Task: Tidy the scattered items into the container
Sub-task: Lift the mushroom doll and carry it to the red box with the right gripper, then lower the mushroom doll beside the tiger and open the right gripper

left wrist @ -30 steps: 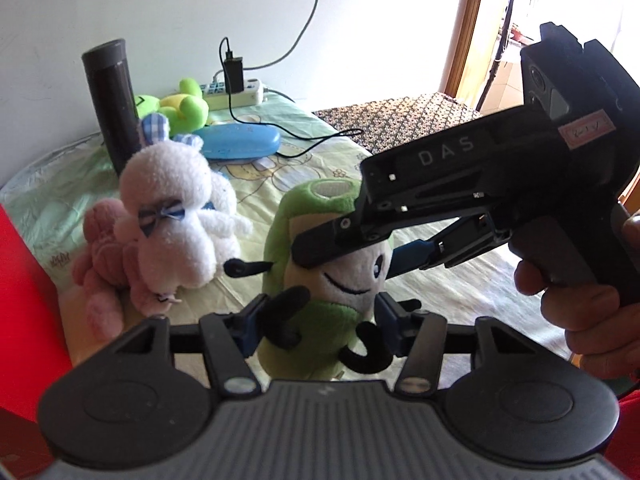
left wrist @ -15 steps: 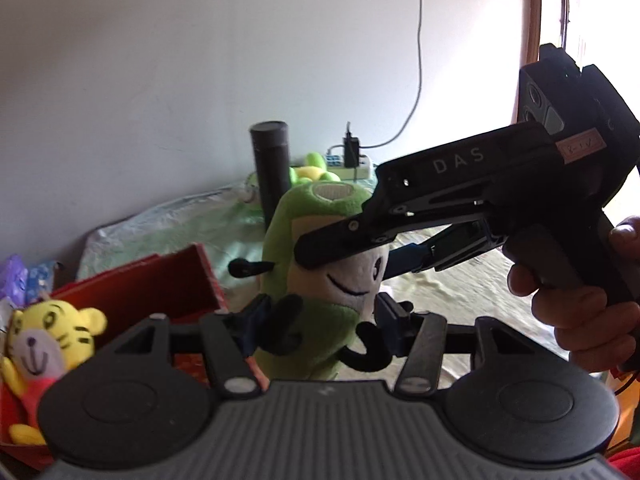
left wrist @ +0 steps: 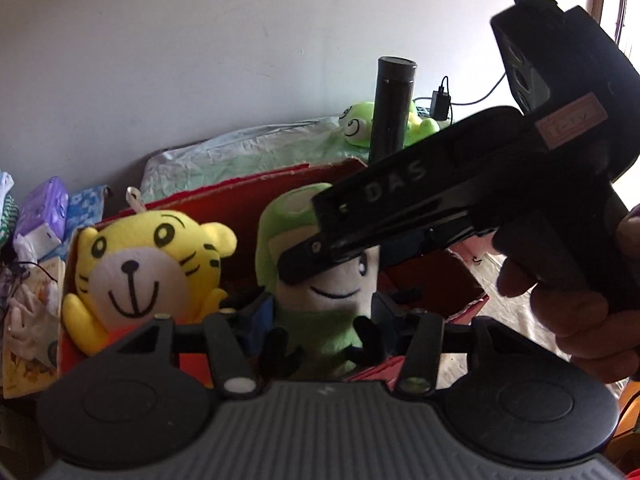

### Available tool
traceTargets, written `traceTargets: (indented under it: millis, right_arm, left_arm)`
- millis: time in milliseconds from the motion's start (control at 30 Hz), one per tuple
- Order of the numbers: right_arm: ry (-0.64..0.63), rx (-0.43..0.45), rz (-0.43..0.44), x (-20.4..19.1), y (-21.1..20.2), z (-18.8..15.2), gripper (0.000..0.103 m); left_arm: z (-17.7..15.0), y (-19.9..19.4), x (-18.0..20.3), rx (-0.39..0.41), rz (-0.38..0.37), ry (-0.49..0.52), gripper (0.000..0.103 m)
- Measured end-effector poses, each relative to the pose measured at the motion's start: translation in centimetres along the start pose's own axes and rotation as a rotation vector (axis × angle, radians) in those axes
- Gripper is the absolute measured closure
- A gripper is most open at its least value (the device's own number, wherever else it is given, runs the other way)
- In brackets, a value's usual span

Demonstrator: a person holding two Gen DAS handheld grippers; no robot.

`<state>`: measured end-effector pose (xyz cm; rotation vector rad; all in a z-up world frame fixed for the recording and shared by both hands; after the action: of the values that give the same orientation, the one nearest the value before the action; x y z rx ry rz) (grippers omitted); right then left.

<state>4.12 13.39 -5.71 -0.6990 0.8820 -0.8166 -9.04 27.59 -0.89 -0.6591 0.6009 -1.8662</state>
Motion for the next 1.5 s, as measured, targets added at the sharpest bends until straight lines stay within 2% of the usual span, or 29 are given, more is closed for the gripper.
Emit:
traceTargets:
  millis: [100, 167, 233, 333, 400, 567, 733, 833, 1000, 1033, 1100, 1133, 1167, 1200, 1233, 1267, 1400, 1500]
  right_arm:
    - [-0.012, -0.050, -0.042, -0.8, 2.1, 0.0, 0.036]
    - [0.022, -0.124, -0.057, -0.4, 3.9, -0.1, 0.036]
    - [0.034, -0.176, -0.040, -0.4, 5.5, -0.1, 0.035]
    - [0.050, -0.243, 0.001, -0.1, 6.9, 0.1, 0.035]
    - [0.046, -0.257, 0.016, -0.3, 7.4, 0.1, 0.034]
    - [0.004, -0.218, -0.022, -1.2, 7.3, -0.1, 0.031]
    - [-0.037, -0.163, -0.067, -1.4, 6.3, -0.3, 0.027]
    - [-0.004, -0.131, -0.068, -0.4, 5.4, 0.1, 0.027]
    - [0.110, -0.102, -0.015, 2.1, 3.8, 0.5, 0.025]
    - [0.134, -0.093, -0.006, 2.6, 3.4, 0.5, 0.034]
    - [0.166, -0.074, 0.003, 2.6, 2.8, 0.5, 0.042]
    - [0.156, -0.057, -0.017, 2.4, 2.4, 0.5, 0.047]
    - [0.131, -0.035, -0.054, 2.0, 2.0, 0.4, 0.050]
    - [0.111, -0.017, -0.082, 1.8, 1.7, 0.4, 0.054]
    - [0.103, -0.004, -0.089, 1.6, 1.4, 0.3, 0.062]
    - [0.106, 0.000, -0.080, 1.4, 1.3, 0.3, 0.066]
    - [0.185, 0.018, -0.028, 1.5, 1.6, 0.3, 0.068]
    - [0.197, 0.065, -0.099, 1.4, 1.1, 0.1, 0.068]
  left_arm:
    - [-0.8, 1.5, -1.0, -0.051, 0.034, 0.015, 0.051]
    - [-1.5, 2.0, -2.0, -0.061, 0.026, -0.007, 0.050]
    - [-1.7, 1.9, -3.0, -0.056, -0.005, -0.040, 0.051]
    - [-1.9, 1.9, -4.0, -0.054, -0.022, -0.061, 0.045]
    - [-2.0, 1.9, -4.1, -0.051, -0.026, -0.056, 0.041]
    - [-2.2, 2.4, -5.3, -0.052, -0.050, -0.105, 0.031]
    - [-2.1, 2.8, -5.8, -0.056, -0.049, -0.110, 0.030]
    - [-2.1, 2.9, -6.0, -0.063, -0.065, -0.128, 0.029]
    - [-2.0, 3.3, -6.5, -0.067, -0.075, -0.142, 0.028]
    - [-2.0, 3.2, -6.4, -0.066, -0.071, -0.138, 0.029]
    - [-1.9, 3.0, -6.1, -0.061, -0.057, -0.121, 0.036]
    - [-1.9, 2.9, -5.9, -0.059, -0.050, -0.108, 0.045]
    - [-1.8, 2.7, -5.7, -0.056, -0.039, -0.091, 0.048]
    - [-1.8, 2.5, -5.5, -0.051, -0.032, -0.076, 0.048]
    - [-1.8, 2.2, -5.2, -0.047, -0.038, -0.067, 0.048]
    - [-1.7, 2.0, -5.0, -0.042, -0.050, -0.064, 0.048]
    - [-1.9, 1.1, -4.1, -0.019, -0.081, -0.033, 0.048]
    - [-1.9, 1.0, -3.9, -0.019, -0.087, -0.029, 0.049]
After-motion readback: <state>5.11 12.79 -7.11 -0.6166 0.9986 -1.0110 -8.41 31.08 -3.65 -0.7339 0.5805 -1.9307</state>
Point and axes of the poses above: each gripper's, at about its wrist camera, not at the fingertips, and y roughly the way its jaws point, x to its right, z to its top, the point moved 3 cm from there along y, roughly the way its jaws point, and after that the axes turned 10 degrees about -z, right-handed, at the moved point
